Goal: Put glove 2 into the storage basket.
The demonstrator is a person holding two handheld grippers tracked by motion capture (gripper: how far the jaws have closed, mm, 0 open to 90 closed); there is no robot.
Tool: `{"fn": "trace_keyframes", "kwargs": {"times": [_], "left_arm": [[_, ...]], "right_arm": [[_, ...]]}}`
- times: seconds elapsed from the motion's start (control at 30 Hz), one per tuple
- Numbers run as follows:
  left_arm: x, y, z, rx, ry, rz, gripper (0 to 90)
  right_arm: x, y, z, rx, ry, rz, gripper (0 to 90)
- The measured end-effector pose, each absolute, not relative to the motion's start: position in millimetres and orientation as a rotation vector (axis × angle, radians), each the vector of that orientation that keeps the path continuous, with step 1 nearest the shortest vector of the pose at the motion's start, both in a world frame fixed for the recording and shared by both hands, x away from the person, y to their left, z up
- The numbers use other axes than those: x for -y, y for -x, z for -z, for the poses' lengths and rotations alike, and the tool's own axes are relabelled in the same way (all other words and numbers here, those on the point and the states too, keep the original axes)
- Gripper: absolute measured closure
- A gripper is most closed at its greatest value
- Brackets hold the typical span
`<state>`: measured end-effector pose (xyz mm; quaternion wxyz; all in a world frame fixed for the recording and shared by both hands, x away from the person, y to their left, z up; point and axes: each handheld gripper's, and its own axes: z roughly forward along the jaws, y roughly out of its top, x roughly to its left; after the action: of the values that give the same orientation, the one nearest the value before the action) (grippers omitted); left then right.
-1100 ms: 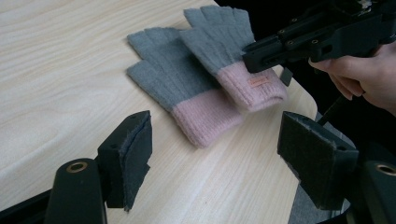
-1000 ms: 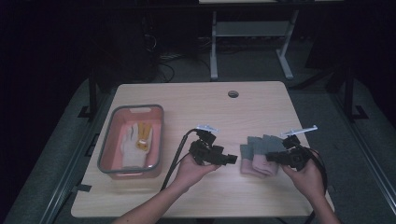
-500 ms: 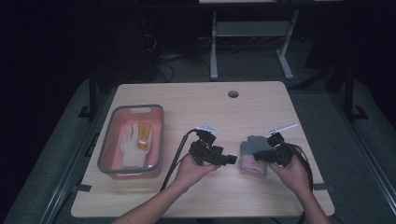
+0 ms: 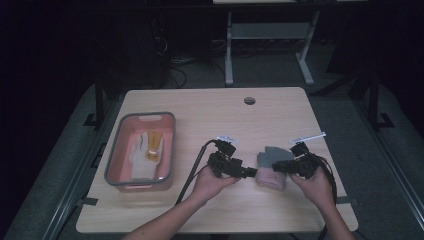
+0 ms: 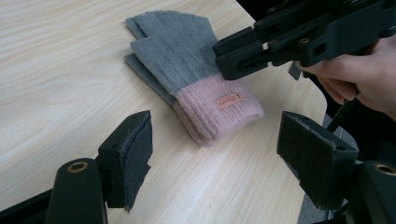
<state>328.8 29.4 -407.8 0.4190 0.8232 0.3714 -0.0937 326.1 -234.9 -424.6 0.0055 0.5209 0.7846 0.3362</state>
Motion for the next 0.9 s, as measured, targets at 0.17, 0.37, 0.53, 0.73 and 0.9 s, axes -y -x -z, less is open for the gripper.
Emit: {"fn": "trace_keyframes", "kwargs": {"times": [0.17,0.37,0.53,0.73,0.9], "left_arm": [[-22,-331,412,-0.947,-2.079,0.233,28.2],[-11,-336,420,-0.965,-2.09,0.247,30.0],[-4,-340,429,-0.997,-2.087,0.262,30.7],[3,-345,439,-1.024,-2.082,0.29,30.7],[13,-346,446,-1.04,-2.072,0.322,31.1]], "right_arm": [[243,-323,423,-2.412,-1.656,-1.072,62.8],[251,-319,422,-2.37,-1.696,-1.108,60.7],[259,-315,429,-2.333,-1.764,-1.125,57.0],[266,-313,436,-2.313,-1.799,-1.164,55.1],[273,-312,443,-2.288,-1.867,-1.187,51.6]]}}
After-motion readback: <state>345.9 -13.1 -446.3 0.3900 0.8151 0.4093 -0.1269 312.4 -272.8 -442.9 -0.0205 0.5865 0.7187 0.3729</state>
